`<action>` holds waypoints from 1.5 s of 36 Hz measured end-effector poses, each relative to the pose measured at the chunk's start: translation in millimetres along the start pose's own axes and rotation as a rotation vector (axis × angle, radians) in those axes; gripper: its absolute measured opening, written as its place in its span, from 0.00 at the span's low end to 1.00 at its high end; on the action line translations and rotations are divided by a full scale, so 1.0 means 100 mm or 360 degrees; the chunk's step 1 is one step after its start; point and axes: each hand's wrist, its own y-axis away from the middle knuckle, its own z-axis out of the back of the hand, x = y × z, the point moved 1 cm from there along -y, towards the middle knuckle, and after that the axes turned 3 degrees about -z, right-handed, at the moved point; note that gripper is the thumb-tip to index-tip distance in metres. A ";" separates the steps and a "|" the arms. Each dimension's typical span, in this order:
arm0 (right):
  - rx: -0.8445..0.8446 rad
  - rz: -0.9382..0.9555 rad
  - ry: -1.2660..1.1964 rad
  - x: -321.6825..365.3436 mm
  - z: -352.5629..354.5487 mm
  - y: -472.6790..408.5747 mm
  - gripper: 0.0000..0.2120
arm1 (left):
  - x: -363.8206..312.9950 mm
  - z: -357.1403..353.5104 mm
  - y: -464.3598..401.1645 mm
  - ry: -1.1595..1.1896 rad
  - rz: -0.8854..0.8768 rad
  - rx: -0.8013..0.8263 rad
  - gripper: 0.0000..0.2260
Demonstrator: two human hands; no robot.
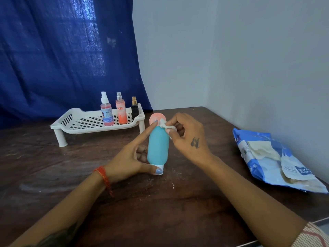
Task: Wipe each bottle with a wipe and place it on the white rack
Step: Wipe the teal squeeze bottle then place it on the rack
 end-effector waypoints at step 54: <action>0.1359 -0.0331 -0.0286 0.10 0.14 0.09 0.07 | -0.02 0.02 -0.01 0.0044 0.0053 -0.0077 0.47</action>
